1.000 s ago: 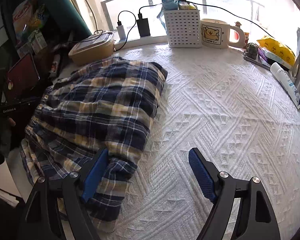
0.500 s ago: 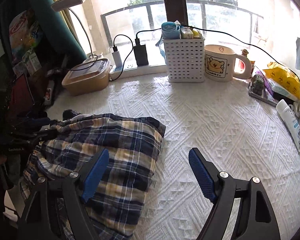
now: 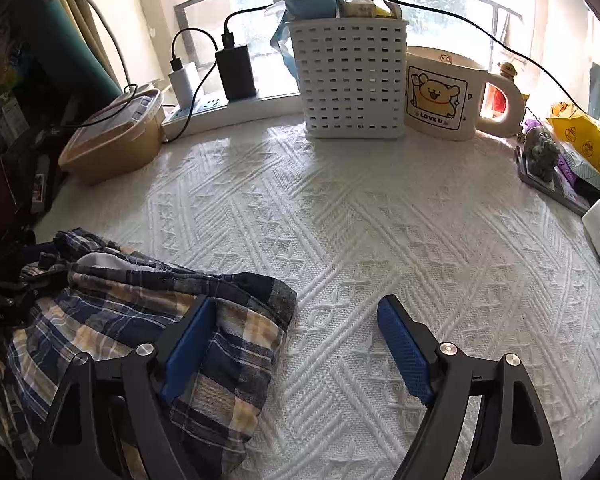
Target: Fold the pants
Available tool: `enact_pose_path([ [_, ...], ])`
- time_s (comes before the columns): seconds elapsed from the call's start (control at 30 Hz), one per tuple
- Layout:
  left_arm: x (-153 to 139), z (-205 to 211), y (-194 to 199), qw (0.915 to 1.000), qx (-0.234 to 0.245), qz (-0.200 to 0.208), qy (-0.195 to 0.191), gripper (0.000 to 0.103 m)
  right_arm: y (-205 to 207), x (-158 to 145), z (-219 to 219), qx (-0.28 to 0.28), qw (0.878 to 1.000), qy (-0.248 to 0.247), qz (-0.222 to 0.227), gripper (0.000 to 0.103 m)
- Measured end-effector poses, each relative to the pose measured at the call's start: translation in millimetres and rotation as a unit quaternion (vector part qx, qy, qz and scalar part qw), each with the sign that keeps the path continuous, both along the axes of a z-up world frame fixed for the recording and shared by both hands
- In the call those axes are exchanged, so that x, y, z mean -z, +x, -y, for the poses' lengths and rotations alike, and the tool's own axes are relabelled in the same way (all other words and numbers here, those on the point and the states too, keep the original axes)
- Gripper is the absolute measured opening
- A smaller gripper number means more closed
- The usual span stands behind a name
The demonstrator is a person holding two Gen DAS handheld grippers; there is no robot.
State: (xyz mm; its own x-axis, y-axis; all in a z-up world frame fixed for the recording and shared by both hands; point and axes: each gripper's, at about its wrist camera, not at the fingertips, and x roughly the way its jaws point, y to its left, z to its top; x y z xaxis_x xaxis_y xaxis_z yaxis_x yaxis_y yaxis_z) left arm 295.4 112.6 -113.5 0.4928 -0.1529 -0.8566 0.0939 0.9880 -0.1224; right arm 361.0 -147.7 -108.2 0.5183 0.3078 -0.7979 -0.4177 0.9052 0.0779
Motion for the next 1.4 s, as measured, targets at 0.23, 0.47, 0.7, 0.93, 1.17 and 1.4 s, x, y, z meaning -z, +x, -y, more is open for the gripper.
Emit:
enact_pose_path([
  [0.23, -16.2, -7.9, -5.6, 0.9997, -0.015, 0.016, -0.014, 0.078, -1.3, -3.5, 3.2, 0.013, 1.0, 0.001, 0.007, 0.084],
  [0.47, -58.0, -5.3, -38.5, 0.9965, -0.021, 0.071, -0.039, 0.078, -26.1, -32.8, 8.9, 0.023, 0.999, 0.031, 0.029, 0.086],
  [0.7, -37.5, 7.4, -50.0, 0.9986, 0.004, 0.043, -0.031, 0.078, -58.0, -35.6, -4.3, -0.015, 0.999, 0.024, 0.026, 0.086],
  [0.93, -17.6, 5.4, -50.5, 0.9998, -0.013, 0.005, -0.016, 0.078, -74.0, -12.5, -5.2, -0.006, 1.0, -0.014, 0.014, 0.086],
  [1.17, -53.2, -5.9, -70.5, 0.9976, -0.032, 0.052, -0.032, 0.078, -85.5, -25.0, 11.0, 0.007, 1.0, -0.009, 0.022, 0.086],
  [1.4, -57.1, -3.7, -99.3, 0.9966, -0.028, 0.061, -0.049, 0.078, -100.5, -40.3, 36.6, 0.031, 0.999, 0.017, 0.026, 0.086],
])
